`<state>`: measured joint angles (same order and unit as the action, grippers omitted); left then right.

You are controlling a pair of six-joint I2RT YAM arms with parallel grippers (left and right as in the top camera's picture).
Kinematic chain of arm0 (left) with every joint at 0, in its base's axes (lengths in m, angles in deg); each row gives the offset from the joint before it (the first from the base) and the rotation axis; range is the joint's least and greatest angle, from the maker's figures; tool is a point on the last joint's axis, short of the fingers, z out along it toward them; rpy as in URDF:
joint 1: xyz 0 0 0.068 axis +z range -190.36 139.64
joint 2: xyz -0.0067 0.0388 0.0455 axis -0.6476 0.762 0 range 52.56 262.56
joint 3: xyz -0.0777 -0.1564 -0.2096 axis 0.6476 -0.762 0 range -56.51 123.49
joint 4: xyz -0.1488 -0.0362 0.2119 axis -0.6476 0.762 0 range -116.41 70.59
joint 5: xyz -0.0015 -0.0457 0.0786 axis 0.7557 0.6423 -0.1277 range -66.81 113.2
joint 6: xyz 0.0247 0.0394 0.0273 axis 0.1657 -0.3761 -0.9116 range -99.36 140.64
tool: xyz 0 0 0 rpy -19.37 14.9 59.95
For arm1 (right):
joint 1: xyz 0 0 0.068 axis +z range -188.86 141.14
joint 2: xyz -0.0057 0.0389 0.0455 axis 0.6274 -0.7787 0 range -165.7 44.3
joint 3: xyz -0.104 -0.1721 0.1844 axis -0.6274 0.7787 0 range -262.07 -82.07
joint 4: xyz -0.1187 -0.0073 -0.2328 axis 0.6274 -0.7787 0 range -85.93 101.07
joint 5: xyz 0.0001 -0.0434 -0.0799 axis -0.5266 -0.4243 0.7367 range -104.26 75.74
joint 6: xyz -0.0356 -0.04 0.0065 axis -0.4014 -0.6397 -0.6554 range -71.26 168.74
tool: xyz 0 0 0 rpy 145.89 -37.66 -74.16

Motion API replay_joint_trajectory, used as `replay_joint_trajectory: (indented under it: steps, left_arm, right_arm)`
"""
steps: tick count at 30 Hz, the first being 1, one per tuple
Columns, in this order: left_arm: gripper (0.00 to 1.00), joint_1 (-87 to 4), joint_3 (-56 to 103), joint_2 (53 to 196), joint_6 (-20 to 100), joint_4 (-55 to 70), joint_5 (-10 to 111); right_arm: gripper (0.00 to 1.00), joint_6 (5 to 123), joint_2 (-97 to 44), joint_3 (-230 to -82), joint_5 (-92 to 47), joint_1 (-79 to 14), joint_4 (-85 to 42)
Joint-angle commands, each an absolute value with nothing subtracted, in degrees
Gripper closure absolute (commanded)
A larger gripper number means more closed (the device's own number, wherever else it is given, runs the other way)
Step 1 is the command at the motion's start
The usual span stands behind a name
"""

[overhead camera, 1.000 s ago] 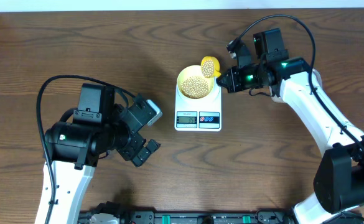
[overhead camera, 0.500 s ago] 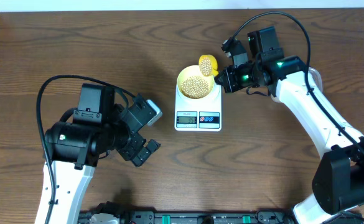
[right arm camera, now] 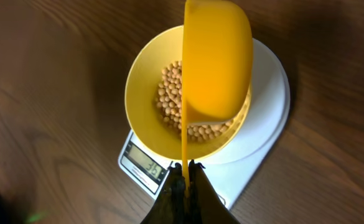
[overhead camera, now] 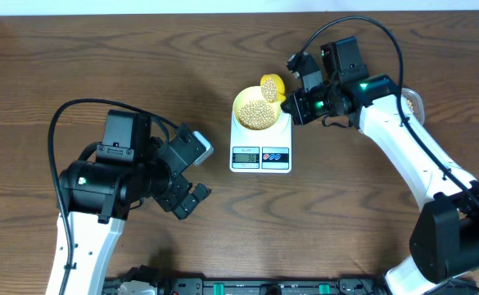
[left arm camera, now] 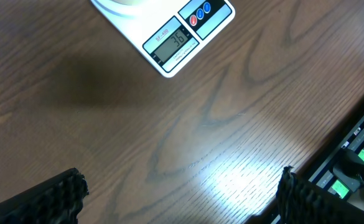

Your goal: Scoop item into bowl and weigh 50g on scale

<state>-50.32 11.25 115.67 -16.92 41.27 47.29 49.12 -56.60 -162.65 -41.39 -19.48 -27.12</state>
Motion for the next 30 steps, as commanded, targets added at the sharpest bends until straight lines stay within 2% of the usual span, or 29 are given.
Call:
replay_joint_trajectory:
  steps: [1, 4, 15, 30]
  left_arm:
    - [0.0, -50.1, 12.0, 115.4, -17.5, 41.5, 48.2]
    - [0.0, -50.1, 12.0, 115.4, -17.5, 41.5, 48.2]
    - [0.0, -50.1, 12.0, 115.4, -17.5, 41.5, 48.2]
    - [0.0, -50.1, 12.0, 115.4, -17.5, 41.5, 48.2]
  right_arm:
    - [0.99, 48.2, -56.7, -164.2, -42.6, -18.3, -27.4]
    - [0.99, 47.4, -56.6, -164.6, -39.4, -18.4, -27.5]
    - [0.99, 48.7, -56.5, -164.6, -40.8, -18.3, -26.5]
    - [0.99, 50.7, -56.5, -164.6, -54.5, -23.2, -27.3]
